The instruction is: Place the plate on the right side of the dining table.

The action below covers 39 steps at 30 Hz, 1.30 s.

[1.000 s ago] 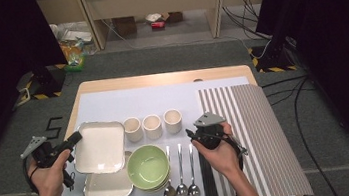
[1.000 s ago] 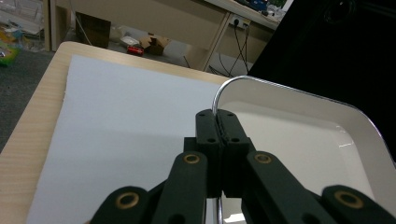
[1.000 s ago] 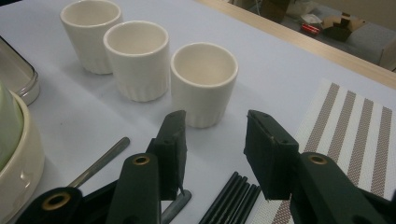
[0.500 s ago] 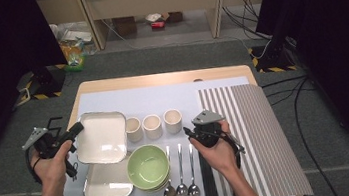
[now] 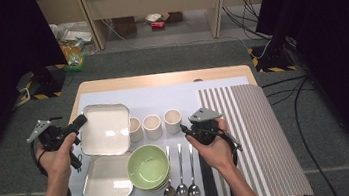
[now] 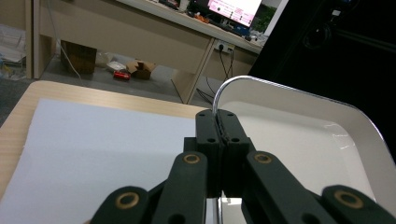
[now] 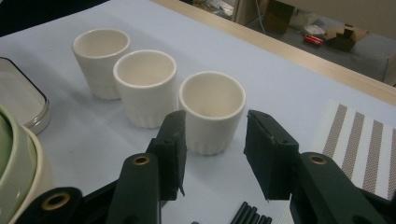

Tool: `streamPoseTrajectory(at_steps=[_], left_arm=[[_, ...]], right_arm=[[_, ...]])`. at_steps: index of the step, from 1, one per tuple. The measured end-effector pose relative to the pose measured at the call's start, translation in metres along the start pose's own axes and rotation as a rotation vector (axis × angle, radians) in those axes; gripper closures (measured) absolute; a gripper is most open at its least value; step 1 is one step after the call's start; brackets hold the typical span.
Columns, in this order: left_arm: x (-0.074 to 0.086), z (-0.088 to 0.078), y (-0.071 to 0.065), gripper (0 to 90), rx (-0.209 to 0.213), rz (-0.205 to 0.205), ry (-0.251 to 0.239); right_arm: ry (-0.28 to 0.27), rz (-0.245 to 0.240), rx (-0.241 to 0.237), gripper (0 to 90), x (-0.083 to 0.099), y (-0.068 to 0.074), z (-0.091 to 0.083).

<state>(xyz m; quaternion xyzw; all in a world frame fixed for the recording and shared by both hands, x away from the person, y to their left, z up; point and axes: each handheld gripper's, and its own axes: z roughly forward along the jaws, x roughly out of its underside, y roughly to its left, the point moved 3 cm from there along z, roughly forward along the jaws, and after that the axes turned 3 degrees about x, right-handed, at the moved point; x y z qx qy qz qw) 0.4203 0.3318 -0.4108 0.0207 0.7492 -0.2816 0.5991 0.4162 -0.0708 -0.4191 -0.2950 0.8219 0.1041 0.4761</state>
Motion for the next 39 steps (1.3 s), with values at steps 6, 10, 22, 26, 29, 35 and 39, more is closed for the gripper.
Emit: streamPoseTrajectory(at_steps=[6, 10, 22, 26, 29, 35, 39], left_arm=[[-0.003, 0.009, -0.005, 88.8, 0.004, 0.003, -0.008], [-0.004, 0.015, -0.008, 88.8, 0.011, 0.001, -0.013], [-0.010, 0.036, -0.023, 88.8, 0.032, 0.025, -0.020], [-0.009, 0.040, -0.026, 88.8, 0.035, 0.036, -0.016], [-0.009, 0.044, -0.029, 88.8, 0.038, 0.046, -0.011], [-0.009, 0.051, -0.034, 88.8, 0.039, 0.054, -0.007], [-0.010, 0.057, -0.039, 88.8, 0.044, 0.062, -0.006]], right_arm=[[-0.009, 0.003, -0.014, 58.5, -0.007, 0.003, 0.003], [-0.015, -0.002, -0.016, 58.4, -0.011, 0.003, 0.004], [-0.039, 0.006, -0.035, 58.2, -0.029, 0.010, 0.010], [-0.040, 0.004, -0.044, 58.3, -0.034, 0.013, 0.011], [-0.043, -0.003, -0.055, 58.3, -0.039, 0.018, 0.012], [-0.052, -0.006, -0.062, 58.4, -0.045, 0.021, 0.013], [-0.062, -0.011, -0.065, 58.3, -0.051, 0.024, 0.014]])
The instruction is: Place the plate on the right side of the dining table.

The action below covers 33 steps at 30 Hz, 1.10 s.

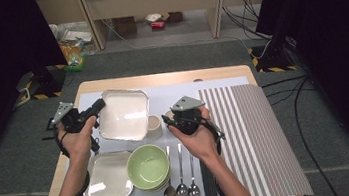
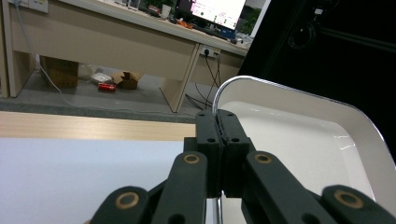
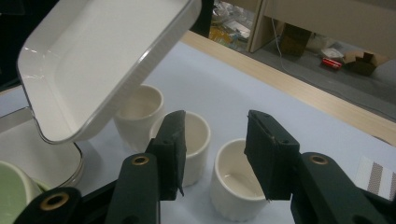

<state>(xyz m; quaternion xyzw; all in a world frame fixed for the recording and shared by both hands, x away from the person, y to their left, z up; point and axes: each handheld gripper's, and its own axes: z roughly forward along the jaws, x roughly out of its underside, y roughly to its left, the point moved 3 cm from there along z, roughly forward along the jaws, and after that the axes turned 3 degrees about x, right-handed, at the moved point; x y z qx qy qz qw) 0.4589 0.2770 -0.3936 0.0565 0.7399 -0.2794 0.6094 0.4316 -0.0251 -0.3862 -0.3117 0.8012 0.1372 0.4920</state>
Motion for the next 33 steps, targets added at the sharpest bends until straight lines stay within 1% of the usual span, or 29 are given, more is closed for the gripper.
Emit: streamPoseTrajectory(at_steps=[3, 10, 11, 13, 18, 19, 23, 25, 28, 33], left_arm=[[0.000, 0.005, -0.003, 88.8, 0.003, 0.011, -0.002], [-0.001, 0.010, -0.007, 88.8, 0.002, 0.024, -0.003], [-0.001, 0.011, -0.008, 88.8, 0.001, 0.026, -0.004], [-0.001, 0.013, -0.009, 88.8, 0.003, 0.033, -0.003], [-0.002, 0.017, -0.013, 88.8, 0.000, 0.043, -0.005], [-0.001, 0.018, -0.013, 88.8, -0.002, 0.044, -0.006], [-0.001, 0.020, -0.016, 88.8, 0.000, 0.046, -0.007], [0.000, 0.021, -0.017, 88.8, 0.001, 0.049, -0.007], [-0.001, 0.023, -0.020, 88.8, 0.006, 0.053, -0.011], [-0.001, 0.024, -0.026, 88.8, 0.017, 0.056, -0.026]], right_arm=[[-0.011, -0.005, -0.006, 58.3, -0.003, 0.002, 0.002], [-0.014, -0.001, -0.006, 58.4, -0.006, 0.003, 0.002], [-0.023, 0.003, -0.010, 58.3, -0.008, 0.004, 0.002], [-0.023, 0.006, -0.009, 58.3, -0.009, 0.004, 0.002], [-0.037, 0.004, -0.015, 58.3, -0.016, 0.006, 0.003], [-0.046, 0.012, -0.020, 58.3, -0.019, 0.006, 0.004], [-0.046, 0.013, -0.020, 58.3, -0.020, 0.006, 0.005], [-0.047, 0.028, -0.019, 58.3, -0.021, 0.006, 0.007], [-0.045, 0.033, -0.016, 58.3, -0.022, 0.006, 0.009], [-0.044, 0.050, -0.010, 58.4, -0.025, 0.006, 0.014]])
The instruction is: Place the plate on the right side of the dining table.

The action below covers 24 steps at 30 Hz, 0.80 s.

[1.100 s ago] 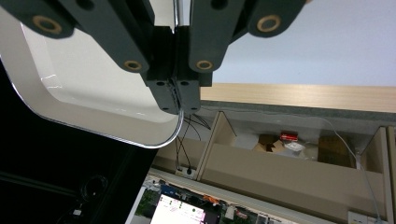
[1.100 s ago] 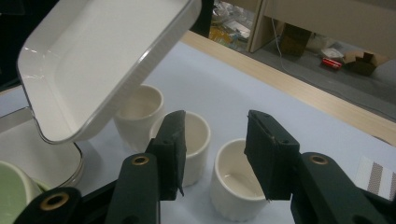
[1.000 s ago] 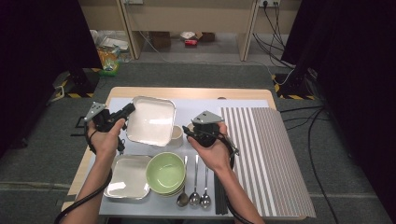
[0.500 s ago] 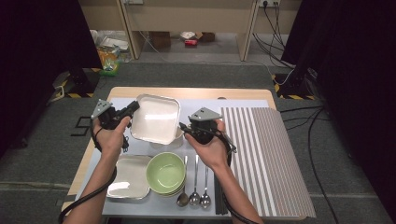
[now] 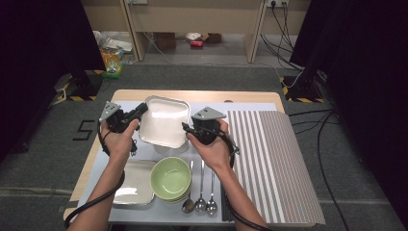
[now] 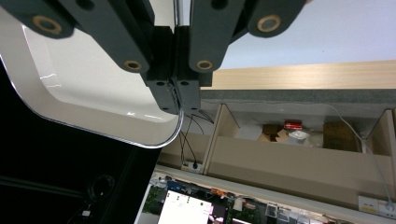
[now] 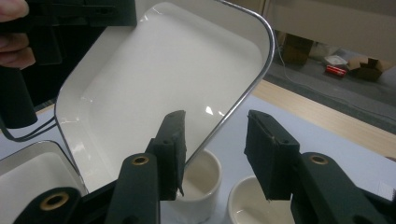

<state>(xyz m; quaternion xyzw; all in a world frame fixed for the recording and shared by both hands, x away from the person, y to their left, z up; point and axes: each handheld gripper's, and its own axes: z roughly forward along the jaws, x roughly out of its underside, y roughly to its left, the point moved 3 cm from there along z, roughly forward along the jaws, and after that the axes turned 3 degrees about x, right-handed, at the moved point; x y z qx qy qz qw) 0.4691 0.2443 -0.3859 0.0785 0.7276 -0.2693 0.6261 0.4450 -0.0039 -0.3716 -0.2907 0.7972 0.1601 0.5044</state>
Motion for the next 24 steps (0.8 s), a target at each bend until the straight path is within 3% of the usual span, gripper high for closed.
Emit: streamPoseTrajectory(at_steps=[9, 11, 19, 24], left_arm=[[0.000, -0.002, -0.011, 88.2, 0.021, -0.008, -0.030], [0.000, -0.003, -0.014, 87.2, 0.033, -0.013, -0.034], [0.008, -0.005, -0.031, 85.7, 0.078, -0.001, -0.016], [0.010, -0.005, -0.034, 84.2, 0.099, 0.010, -0.011]], right_arm=[[0.002, 0.058, 0.036, 72.0, -0.001, -0.005, 0.000], [0.004, 0.107, 0.060, 77.2, -0.002, -0.010, -0.002], [-0.041, 0.204, 0.114, 87.6, -0.005, -0.024, -0.010], [-0.047, 0.196, 0.127, 88.4, -0.006, -0.029, -0.014]])
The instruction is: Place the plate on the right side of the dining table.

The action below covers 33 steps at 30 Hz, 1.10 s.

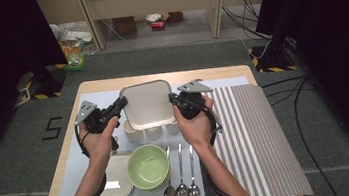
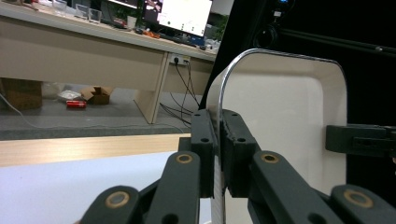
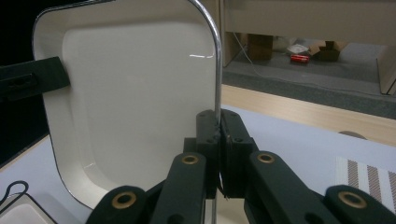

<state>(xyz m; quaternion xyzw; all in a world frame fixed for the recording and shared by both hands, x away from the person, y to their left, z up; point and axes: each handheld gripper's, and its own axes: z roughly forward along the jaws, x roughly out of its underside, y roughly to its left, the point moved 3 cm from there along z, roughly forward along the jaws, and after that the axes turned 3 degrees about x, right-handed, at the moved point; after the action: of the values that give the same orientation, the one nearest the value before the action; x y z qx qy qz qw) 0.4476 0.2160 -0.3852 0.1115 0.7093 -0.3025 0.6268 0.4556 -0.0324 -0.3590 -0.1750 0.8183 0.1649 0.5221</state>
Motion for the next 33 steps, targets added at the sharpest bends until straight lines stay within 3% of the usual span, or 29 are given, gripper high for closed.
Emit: streamPoseTrajectory(at_steps=[4, 5, 7, 8, 15, 18, 20, 23, 28, 31, 33], left_arm=[[-0.001, 0.000, -0.001, 78.5, 0.021, 0.029, -0.002], [-0.002, -0.001, -0.002, 69.9, 0.019, 0.034, -0.008], [-0.004, -0.003, -0.002, 65.9, 0.022, 0.039, -0.016], [-0.005, -0.005, -0.002, 58.7, 0.026, 0.046, -0.020], [-0.020, -0.022, -0.003, 41.6, 0.027, 0.074, -0.061], [-0.025, -0.032, 0.003, 38.3, -0.001, 0.088, -0.061], [-0.025, -0.039, 0.009, 31.0, -0.022, 0.098, -0.045], [-0.021, -0.049, 0.021, 28.3, -0.055, 0.087, -0.028], [-0.015, -0.067, 0.037, 28.9, -0.096, 0.062, -0.036], [-0.010, -0.077, 0.047, 30.2, -0.143, 0.078, -0.048], [-0.004, -0.084, 0.056, 30.2, -0.167, 0.060, -0.045]], right_arm=[[-0.012, -0.012, 0.006, 89.0, -0.001, -0.002, -0.001], [-0.008, -0.018, 0.006, 89.1, -0.001, -0.003, -0.001], [-0.002, -0.017, 0.004, 89.2, -0.001, -0.004, -0.001], [0.000, -0.022, 0.011, 89.2, -0.001, -0.005, -0.001], [0.011, -0.010, 0.021, 89.2, 0.000, -0.012, -0.002], [0.017, -0.006, 0.029, 89.3, 0.000, -0.016, -0.004], [0.020, 0.006, 0.041, 89.2, 0.002, -0.024, -0.008], [0.014, 0.019, 0.047, 89.2, 0.002, -0.030, -0.011], [0.017, 0.042, 0.062, 89.3, 0.003, -0.043, -0.019], [0.023, 0.057, 0.070, 89.3, 0.004, -0.050, -0.025], [0.014, 0.064, 0.077, 89.3, 0.005, -0.056, -0.030]])
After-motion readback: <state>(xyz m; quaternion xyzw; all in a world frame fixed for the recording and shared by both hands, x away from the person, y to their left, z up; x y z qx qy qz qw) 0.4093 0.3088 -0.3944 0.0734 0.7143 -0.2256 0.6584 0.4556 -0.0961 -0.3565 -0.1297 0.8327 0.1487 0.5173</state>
